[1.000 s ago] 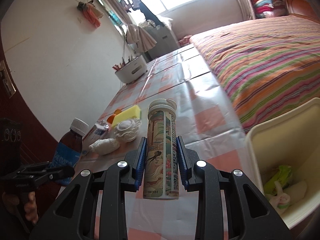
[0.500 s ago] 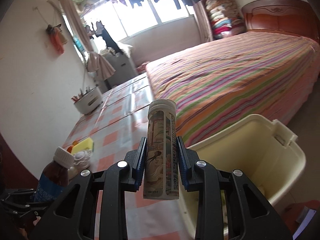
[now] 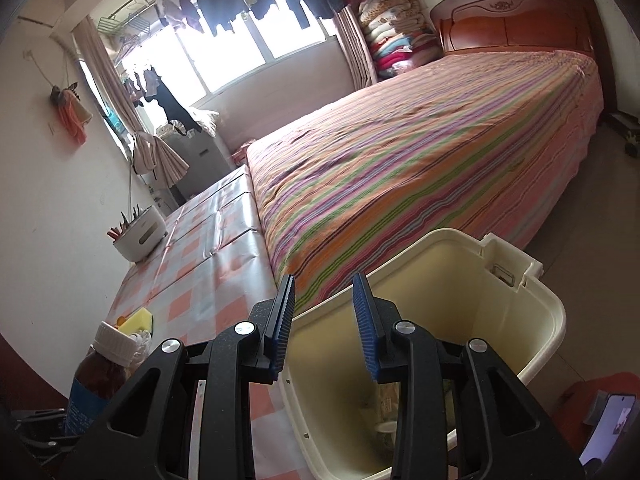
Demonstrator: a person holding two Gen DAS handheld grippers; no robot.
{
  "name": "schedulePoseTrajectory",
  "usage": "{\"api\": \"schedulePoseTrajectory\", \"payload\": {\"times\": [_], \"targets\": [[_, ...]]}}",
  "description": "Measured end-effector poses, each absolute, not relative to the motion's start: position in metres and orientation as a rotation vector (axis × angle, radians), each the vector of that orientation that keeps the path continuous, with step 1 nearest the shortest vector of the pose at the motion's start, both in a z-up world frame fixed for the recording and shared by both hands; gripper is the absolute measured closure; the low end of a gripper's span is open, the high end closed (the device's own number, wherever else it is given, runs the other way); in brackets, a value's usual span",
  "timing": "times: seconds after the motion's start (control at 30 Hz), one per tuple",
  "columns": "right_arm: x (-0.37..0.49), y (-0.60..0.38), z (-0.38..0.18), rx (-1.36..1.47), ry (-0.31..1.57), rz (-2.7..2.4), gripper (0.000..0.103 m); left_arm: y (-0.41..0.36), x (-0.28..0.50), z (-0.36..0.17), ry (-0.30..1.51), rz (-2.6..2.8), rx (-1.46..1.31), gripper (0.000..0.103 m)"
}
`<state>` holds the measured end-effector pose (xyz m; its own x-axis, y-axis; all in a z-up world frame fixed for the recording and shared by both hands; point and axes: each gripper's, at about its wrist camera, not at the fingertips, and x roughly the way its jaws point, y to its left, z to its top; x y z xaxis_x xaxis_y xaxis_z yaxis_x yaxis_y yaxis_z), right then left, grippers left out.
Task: Collect trash
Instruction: 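Carry the beige bottle over the cream bin and open the right tool, then carry the brown bottle over the cream bin and open the left tool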
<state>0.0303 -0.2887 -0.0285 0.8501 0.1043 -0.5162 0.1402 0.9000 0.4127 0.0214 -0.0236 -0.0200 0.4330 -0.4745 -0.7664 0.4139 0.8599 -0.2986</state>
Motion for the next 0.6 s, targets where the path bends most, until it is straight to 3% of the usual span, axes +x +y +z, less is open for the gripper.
{"api": "schedulePoseTrajectory", "payload": {"times": [0.33, 0.6], "targets": [[0.020, -0.301, -0.022, 0.532, 0.506, 0.000, 0.070, -0.036, 0.024, -0.027, 1.000, -0.578, -0.062, 0.062], [0.009, -0.318, -0.015, 0.567, 0.432, -0.075, 0.027, -0.049, 0.039, -0.037, 1.021, -0.595, -0.052, 0.062]]}}
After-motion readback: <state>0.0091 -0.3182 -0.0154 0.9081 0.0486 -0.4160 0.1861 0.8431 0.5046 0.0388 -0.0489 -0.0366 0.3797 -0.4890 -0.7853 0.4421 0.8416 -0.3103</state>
